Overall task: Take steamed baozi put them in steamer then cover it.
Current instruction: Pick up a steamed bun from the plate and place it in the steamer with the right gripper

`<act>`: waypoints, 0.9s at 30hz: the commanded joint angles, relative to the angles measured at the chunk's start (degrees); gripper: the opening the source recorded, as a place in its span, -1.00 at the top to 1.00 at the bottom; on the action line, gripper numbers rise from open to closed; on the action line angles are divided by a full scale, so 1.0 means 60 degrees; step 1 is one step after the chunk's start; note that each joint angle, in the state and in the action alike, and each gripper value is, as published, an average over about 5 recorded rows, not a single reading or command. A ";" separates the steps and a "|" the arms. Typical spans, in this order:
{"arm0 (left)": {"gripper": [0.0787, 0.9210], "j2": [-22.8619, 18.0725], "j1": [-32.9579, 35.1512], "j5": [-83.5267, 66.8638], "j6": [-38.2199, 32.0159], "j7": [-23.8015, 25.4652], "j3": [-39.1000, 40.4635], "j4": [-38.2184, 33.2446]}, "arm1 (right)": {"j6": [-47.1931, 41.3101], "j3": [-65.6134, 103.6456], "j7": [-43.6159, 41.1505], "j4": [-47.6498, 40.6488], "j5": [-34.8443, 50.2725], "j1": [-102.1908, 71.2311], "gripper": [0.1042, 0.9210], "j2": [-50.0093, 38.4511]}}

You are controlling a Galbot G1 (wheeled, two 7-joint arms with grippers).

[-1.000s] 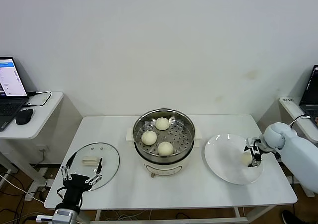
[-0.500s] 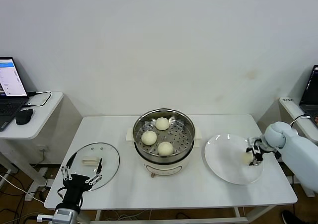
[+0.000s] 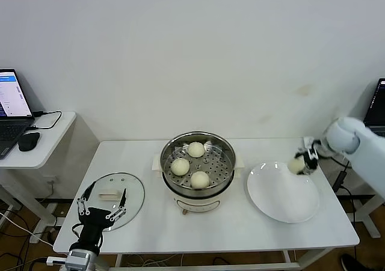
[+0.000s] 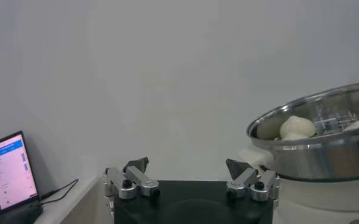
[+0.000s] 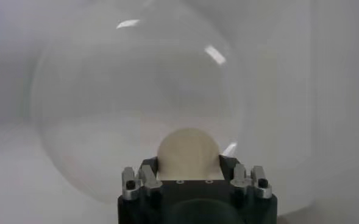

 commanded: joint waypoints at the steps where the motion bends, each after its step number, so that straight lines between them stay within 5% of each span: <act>1: -0.77 0.0010 -0.0036 -0.0795 0.0098 -0.0064 0.0026 0.0022 | -0.1734 -0.4206 0.0813 0.2238 0.4167 0.5445 -0.30 0.0792; 14: -0.77 -0.0143 -0.0252 -0.3633 0.0190 -0.0473 -0.0027 0.0256 | -0.3208 -0.4687 0.2036 0.2365 0.6265 0.4965 -0.32 0.3123; 27: -0.77 -0.0213 -0.0388 -0.3923 0.0418 -0.0560 -0.0013 0.0374 | -0.3466 -0.4757 0.2236 0.1227 0.5243 0.3362 -0.32 0.4000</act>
